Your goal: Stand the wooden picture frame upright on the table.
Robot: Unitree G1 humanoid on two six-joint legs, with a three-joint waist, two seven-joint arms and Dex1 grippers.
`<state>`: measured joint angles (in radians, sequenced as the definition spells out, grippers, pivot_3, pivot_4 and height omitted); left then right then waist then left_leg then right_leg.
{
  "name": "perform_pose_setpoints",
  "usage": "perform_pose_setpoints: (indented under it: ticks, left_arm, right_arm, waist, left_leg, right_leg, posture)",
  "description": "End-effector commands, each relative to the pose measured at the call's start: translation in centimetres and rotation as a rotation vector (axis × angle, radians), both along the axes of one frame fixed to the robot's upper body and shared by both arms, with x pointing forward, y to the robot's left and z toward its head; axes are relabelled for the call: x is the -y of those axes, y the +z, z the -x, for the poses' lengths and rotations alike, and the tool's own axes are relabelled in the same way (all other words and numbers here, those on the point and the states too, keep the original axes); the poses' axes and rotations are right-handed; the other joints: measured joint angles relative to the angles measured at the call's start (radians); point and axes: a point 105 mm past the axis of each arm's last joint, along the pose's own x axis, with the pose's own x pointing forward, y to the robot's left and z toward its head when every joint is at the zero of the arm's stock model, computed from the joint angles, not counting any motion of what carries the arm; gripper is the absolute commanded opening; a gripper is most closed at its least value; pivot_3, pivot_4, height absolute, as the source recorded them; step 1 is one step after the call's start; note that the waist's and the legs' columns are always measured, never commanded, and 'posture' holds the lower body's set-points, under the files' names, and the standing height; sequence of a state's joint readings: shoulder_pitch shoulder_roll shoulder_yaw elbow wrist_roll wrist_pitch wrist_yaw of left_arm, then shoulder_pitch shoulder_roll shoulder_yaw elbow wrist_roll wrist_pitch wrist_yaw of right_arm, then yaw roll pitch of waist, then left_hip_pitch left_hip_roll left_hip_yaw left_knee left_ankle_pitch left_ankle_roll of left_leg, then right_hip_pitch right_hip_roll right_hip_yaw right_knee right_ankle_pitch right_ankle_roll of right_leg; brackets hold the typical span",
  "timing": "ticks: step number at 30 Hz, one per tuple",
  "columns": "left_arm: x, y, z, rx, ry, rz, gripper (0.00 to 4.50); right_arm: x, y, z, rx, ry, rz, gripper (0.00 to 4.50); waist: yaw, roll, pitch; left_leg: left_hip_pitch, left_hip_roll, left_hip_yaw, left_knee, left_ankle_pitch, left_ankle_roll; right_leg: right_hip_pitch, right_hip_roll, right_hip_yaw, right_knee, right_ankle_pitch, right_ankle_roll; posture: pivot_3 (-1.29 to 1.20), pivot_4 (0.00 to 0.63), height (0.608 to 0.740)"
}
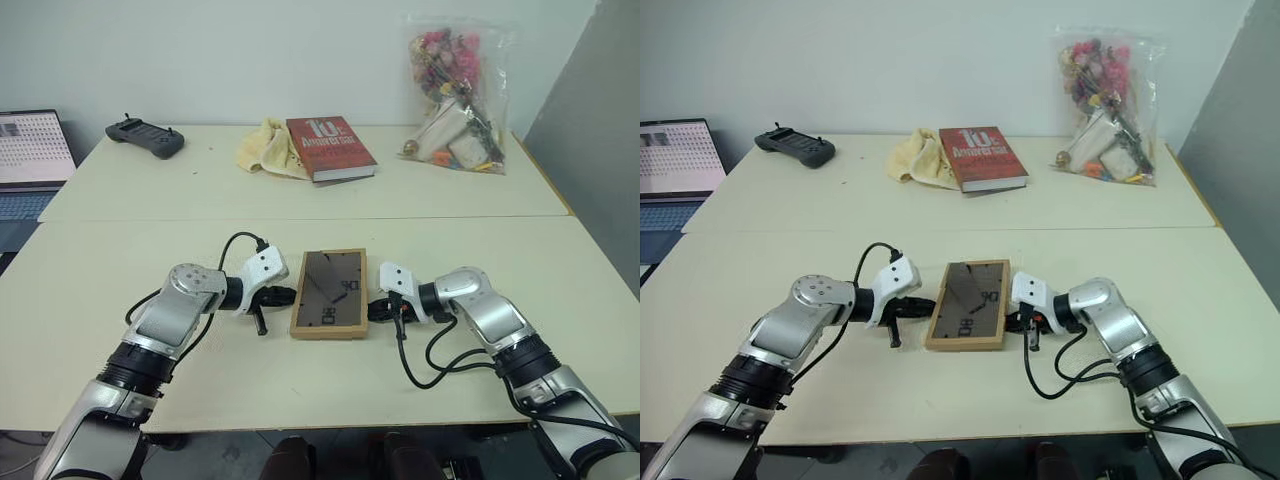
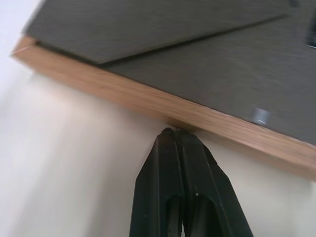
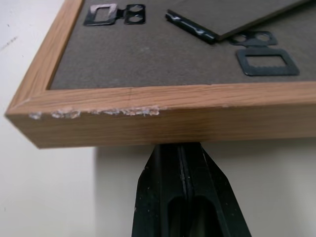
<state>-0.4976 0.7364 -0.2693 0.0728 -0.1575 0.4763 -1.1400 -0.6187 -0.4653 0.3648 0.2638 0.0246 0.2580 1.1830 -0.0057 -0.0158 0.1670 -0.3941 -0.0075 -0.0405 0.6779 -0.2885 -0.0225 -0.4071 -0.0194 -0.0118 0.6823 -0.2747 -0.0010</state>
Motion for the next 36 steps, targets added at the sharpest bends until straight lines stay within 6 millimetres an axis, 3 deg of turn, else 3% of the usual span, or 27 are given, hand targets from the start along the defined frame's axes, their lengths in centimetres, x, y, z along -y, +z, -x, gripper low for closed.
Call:
perform_pose_setpoints:
  ticks: [1, 6, 10, 13, 20, 24, 28, 36]
  left_arm:
    - [-1.4, 1.9, 1.6, -0.009, -0.061, -0.025, 0.02]
    - [-4.1, 2.3, 0.8, 0.014, 0.006, -0.074, 0.02]
    - [-5.2, 3.2, 1.5, -0.202, 0.11, 0.145, 0.74]
    - [-5.4, 4.2, 2.4, -0.457, 0.201, 0.363, 1.39]
    - [-5.4, 5.0, 3.4, -0.834, 0.389, 0.632, 2.93]
    - [-4.8, 3.8, 4.3, -0.96, 0.429, 0.678, 3.79]
    - [-3.5, 1.3, 5.2, -1.011, 0.423, 0.638, 4.45]
    - [-2.8, -3.7, 4.1, -1.0, 0.5, 0.589, 4.45]
  right_arm:
    - [3.6, 1.5, -2.7, 0.112, -0.107, 0.069, 0.0]
    - [5.8, 2.2, -4.1, 0.16, -0.148, 0.113, 0.0]
    - [5.3, 3.4, -5.5, 0.189, -0.194, 0.06, 0.0]
    - [4.4, 3.8, -6.0, 0.186, -0.213, 0.006, 0.0]
    - [3.5, 3.2, -4.3, 0.126, -0.144, -0.037, 0.0]
    - [3.1, 2.8, -3.4, 0.11, -0.126, -0.048, 0.0]
    - [1.8, 2.1, -2.8, 0.094, -0.109, -0.05, 0.0]
    - [-0.2, 1.7, -2.1, 0.08, -0.071, -0.052, 0.0]
  waist:
    - [-0.003, 0.0, 0.0]
    - [0.002, 0.0, 0.0]
    - [-0.004, 0.0, 0.0]
    - [-0.015, 0.0, 0.0]
    - [-0.022, 0.0, 0.0]
    - [-0.024, 0.0, 0.0]
    - [-0.025, 0.0, 0.0]
    - [-0.017, 0.004, -0.003]
  left_leg:
    - [0.0, 0.0, 0.0, 0.0, 0.0, 0.0]
    - [0.001, 0.0, 0.0, 0.0, 0.0, 0.0]
    - [0.0, 0.0, 0.001, 0.0, 0.0, 0.0]
    - [0.0, 0.001, 0.001, 0.0, 0.0, 0.0]
    - [-0.001, 0.001, 0.0, 0.0, 0.0, 0.0]
    - [-0.001, 0.001, -0.001, 0.0, 0.0, 0.0]
    - [0.0, 0.0, -0.001, 0.0, 0.0, -0.001]
    - [0.001, -0.001, -0.001, 0.0, 0.002, -0.004]
  right_leg:
    - [0.0, 0.0, 0.0, 0.0, 0.0, 0.0]
    - [0.0, 0.0, 0.0, 0.0, 0.0, 0.0]
    - [0.0, 0.0, 0.0, 0.0, 0.0, 0.0]
    - [0.0, 0.0, 0.0, 0.0, 0.0, 0.0]
    - [0.0, 0.0, -0.001, 0.0, 0.0, 0.0]
    - [0.0, 0.0, -0.001, 0.0, 0.0, 0.0]
    - [0.0, 0.0, 0.001, 0.001, 0.0, 0.0]
    - [0.001, -0.001, 0.001, 0.001, 0.0, 0.0]
  posture:
    - [0.0, 0.15, 0.74]
    - [0.0, 0.15, 0.74]
    - [0.0, 0.15, 0.74]
    - [0.0, 0.15, 0.74]
    - [0.0, 0.15, 0.74]
    - [0.0, 0.15, 0.74]
    - [0.0, 0.15, 0.74]
    - [0.0, 0.15, 0.74]
